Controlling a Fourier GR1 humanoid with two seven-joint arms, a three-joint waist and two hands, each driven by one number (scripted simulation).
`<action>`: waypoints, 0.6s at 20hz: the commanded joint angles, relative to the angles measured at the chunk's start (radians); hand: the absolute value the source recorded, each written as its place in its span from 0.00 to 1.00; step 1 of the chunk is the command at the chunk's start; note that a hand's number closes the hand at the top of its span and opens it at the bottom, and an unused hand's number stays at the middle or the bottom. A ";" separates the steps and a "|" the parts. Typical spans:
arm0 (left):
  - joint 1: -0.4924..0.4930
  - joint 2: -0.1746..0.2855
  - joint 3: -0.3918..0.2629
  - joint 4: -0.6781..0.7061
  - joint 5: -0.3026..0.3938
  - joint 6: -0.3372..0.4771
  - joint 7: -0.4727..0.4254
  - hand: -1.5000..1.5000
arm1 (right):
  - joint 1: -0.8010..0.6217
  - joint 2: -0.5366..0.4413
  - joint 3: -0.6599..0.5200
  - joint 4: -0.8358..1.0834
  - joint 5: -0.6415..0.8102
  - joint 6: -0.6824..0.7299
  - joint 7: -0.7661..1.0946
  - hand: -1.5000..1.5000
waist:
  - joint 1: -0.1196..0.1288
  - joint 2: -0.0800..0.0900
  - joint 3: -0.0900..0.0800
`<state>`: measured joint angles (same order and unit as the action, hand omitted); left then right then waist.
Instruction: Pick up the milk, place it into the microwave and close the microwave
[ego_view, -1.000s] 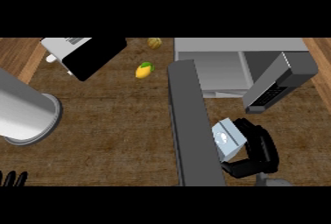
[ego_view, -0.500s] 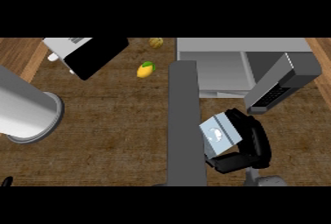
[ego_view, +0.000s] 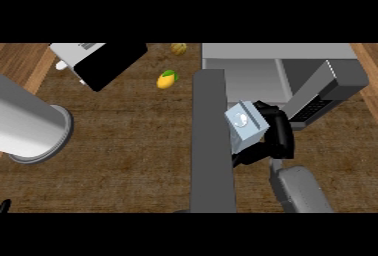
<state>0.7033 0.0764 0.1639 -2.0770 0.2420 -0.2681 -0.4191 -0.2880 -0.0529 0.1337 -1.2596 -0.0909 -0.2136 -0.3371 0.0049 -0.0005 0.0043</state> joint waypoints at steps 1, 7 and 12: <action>0.007 0.016 0.036 0.002 0.040 -0.036 0.006 0.00 | -0.152 0.050 -0.024 0.147 0.000 -0.136 0.047 1.00 | 0.018 0.003 -0.004; -0.037 0.006 0.025 0.009 0.006 -0.027 0.031 0.00 | -0.334 -0.032 -0.219 0.538 -0.051 0.024 -0.149 1.00 | 0.028 0.010 -0.003; -0.073 0.031 0.071 0.091 0.038 -0.062 0.025 0.00 | -0.433 -0.018 -0.256 0.769 -0.025 0.027 -0.337 1.00 | 0.038 0.015 -0.003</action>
<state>0.6581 0.0881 0.2064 -2.0470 0.2610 -0.3035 -0.3866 -0.6460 -0.0722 -0.0790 -0.6659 -0.1231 -0.1930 -0.5472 0.0307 0.0072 0.0019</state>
